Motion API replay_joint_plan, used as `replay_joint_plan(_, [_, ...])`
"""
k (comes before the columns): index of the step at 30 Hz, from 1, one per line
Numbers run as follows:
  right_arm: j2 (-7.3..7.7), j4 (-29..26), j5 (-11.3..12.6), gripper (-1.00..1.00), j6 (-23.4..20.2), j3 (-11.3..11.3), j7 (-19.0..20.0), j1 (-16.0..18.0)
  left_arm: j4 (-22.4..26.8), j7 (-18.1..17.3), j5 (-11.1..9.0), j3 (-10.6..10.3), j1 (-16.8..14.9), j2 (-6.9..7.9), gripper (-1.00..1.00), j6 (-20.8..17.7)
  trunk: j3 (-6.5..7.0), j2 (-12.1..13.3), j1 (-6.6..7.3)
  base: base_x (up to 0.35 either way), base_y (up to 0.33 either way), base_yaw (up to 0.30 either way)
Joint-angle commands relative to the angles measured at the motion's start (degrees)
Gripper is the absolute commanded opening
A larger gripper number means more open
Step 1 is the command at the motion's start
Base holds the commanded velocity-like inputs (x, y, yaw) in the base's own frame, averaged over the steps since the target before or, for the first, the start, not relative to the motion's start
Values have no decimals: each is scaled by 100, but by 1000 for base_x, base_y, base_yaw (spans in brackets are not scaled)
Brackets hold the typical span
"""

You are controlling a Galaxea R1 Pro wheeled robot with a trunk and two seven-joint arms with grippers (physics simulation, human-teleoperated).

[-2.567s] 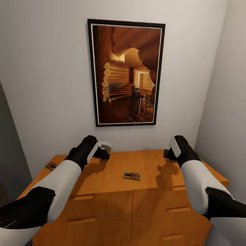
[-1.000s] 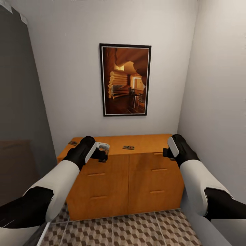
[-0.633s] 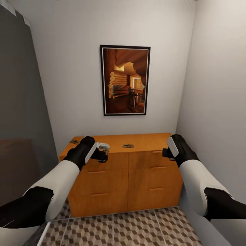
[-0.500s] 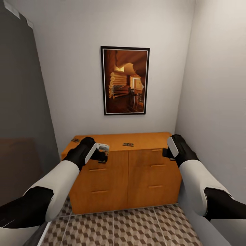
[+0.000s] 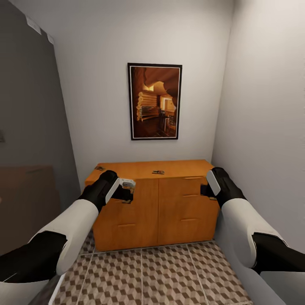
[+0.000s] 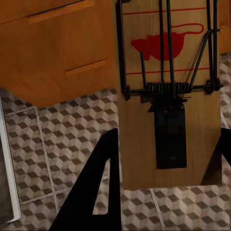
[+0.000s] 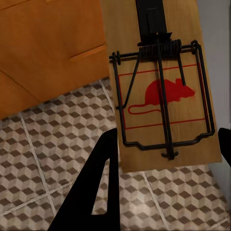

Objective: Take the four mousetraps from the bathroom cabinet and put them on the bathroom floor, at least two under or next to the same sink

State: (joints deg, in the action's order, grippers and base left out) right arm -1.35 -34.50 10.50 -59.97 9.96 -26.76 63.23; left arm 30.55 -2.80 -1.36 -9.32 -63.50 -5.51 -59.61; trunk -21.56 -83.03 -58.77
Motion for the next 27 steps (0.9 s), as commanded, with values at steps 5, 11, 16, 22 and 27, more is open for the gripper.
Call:
replay_joint_plan(5, [-12,-5,66,-100,-3,24,-49,4,10,-1,3,-26,-4,0,-100,-17,-7,-5,4,-345,0,0])
replay_joint_plan(11, [-11,-4,67,-100,-3,24,-49,5,12,-1,12,-26,-4,-2,-100,-13,-7,-5,4,-345,0,0])
replay_joint_plan(16, [-11,-4,67,-100,-3,24,-49,5,13,-1,13,-26,-4,-2,-100,-15,-7,-5,4,-345,0,0])
replay_joint_plan(22, [-16,-2,66,-100,-3,24,-49,5,4,-1,12,-26,-4,4,-100,-16,-7,-5,4,-346,0,0])
replay_joint_plan(27, [-30,10,67,-100,-3,24,-49,3,-141,-1,9,-26,-4,15,-100,-16,-7,-5,4,-345,0,0])
